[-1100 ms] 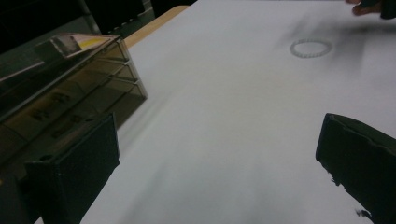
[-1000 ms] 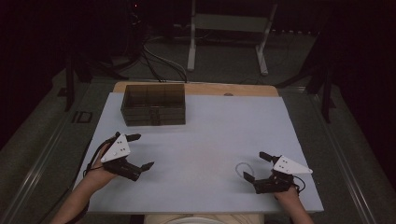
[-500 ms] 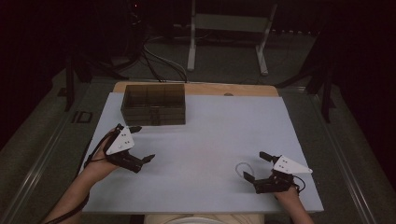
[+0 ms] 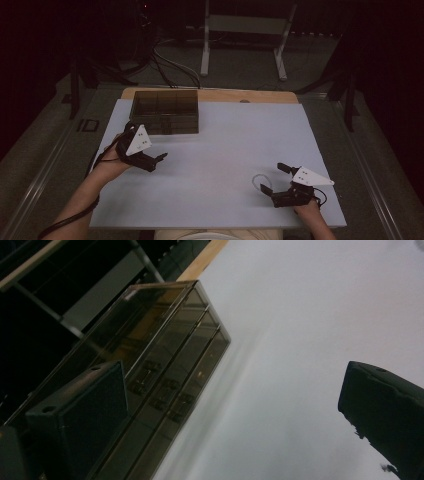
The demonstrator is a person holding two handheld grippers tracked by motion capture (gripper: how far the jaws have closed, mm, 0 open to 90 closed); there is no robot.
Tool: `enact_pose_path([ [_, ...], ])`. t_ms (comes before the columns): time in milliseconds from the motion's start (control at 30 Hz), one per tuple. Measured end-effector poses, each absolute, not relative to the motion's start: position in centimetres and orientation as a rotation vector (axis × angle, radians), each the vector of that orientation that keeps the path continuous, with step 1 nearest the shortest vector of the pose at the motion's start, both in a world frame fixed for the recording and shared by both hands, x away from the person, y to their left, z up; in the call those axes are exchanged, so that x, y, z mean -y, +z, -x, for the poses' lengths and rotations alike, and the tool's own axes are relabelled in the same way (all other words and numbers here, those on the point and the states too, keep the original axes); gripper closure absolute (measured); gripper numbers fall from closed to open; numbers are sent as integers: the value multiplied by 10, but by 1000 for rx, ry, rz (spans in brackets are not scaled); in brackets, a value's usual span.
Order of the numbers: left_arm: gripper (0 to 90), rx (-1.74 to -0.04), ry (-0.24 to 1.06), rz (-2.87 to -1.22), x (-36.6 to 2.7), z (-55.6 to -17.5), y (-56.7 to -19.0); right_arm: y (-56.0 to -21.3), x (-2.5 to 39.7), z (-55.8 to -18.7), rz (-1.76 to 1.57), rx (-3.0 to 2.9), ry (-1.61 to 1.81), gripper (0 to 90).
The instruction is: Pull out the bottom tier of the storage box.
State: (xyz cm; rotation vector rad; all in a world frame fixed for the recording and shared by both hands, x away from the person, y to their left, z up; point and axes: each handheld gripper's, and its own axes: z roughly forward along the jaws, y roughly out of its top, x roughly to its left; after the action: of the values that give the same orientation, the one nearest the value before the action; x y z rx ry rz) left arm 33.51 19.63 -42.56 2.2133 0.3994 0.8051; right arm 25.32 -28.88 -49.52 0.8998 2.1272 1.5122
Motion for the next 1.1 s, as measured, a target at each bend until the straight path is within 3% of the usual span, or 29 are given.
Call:
enact_pose_path([
  [733, 8, -397, 966, -2523, -170, -356, -456, -495, 289, -253, -903, -2126, 1516, 0],
  [1100, 10, -341, 1230, -2654, -152, -364, -478, -495, 290, -254, -904, -2124, 1520, 0],
])
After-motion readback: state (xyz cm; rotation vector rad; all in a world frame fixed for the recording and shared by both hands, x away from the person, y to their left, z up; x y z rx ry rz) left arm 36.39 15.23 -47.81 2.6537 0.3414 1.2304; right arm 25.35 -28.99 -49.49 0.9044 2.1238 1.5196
